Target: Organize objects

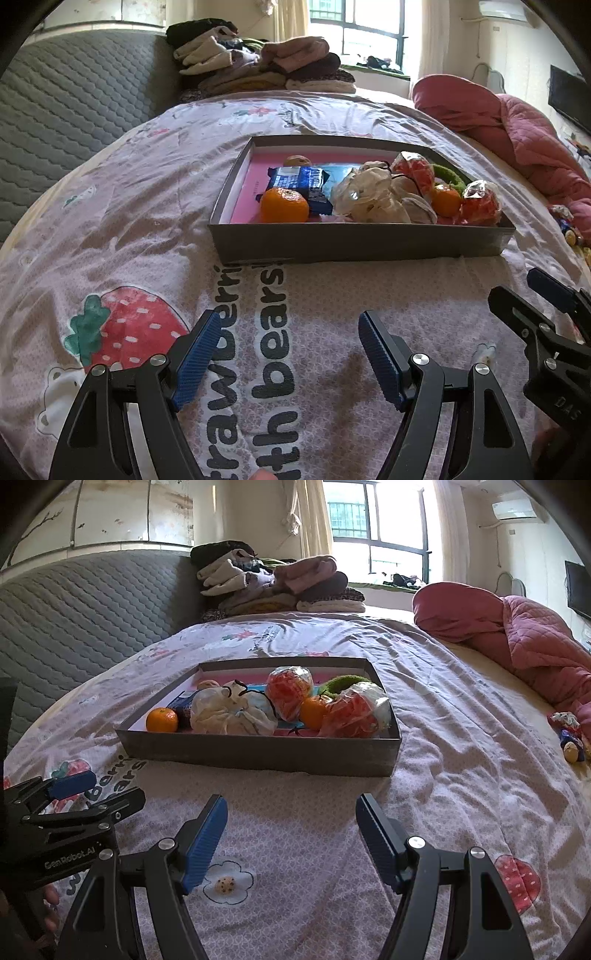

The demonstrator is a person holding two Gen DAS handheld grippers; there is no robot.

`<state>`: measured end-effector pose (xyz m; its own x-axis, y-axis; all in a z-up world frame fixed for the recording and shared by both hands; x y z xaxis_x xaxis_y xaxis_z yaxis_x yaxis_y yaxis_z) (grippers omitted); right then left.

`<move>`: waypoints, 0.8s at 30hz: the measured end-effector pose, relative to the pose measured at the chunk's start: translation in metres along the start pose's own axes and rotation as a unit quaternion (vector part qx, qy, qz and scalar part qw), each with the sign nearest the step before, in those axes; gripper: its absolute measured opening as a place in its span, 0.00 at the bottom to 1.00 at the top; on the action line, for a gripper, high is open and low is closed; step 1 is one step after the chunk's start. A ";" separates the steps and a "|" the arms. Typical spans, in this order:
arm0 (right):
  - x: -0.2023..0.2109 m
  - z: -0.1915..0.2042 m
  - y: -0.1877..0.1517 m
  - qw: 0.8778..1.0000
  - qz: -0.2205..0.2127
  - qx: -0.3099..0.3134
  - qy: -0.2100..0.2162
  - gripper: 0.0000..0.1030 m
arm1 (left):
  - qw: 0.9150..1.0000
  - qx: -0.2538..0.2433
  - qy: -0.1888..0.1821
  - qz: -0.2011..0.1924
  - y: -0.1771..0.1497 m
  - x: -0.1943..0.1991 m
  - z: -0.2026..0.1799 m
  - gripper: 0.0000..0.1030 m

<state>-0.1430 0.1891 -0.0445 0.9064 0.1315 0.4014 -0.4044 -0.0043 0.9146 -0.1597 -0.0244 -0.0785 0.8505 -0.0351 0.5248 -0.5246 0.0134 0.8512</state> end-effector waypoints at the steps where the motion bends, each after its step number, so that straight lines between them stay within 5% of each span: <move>1: 0.000 0.000 0.000 1.000 0.000 0.000 0.001 0.69 | 1.000 -0.001 0.001 -0.001 0.000 0.000 0.000 0.76; 24: -0.007 -0.001 -0.001 1.000 0.008 -0.001 0.000 0.69 | 1.000 -0.010 0.005 -0.003 0.000 -0.001 -0.002 0.76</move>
<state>-0.1490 0.1890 -0.0486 0.9000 0.1305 0.4159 -0.4191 -0.0039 0.9080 -0.1603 -0.0229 -0.0788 0.8537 -0.0250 0.5202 -0.5194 0.0329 0.8539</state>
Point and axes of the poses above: each gripper's, at about its wrist camera, not at the fingertips, and x roughly against the way its jaws point, z to its left, y to its top, the point moved 2 cm from there along -x, roughly the way its jaws point, and after that the axes turned 15 degrees about -z, right-handed, at the moved point
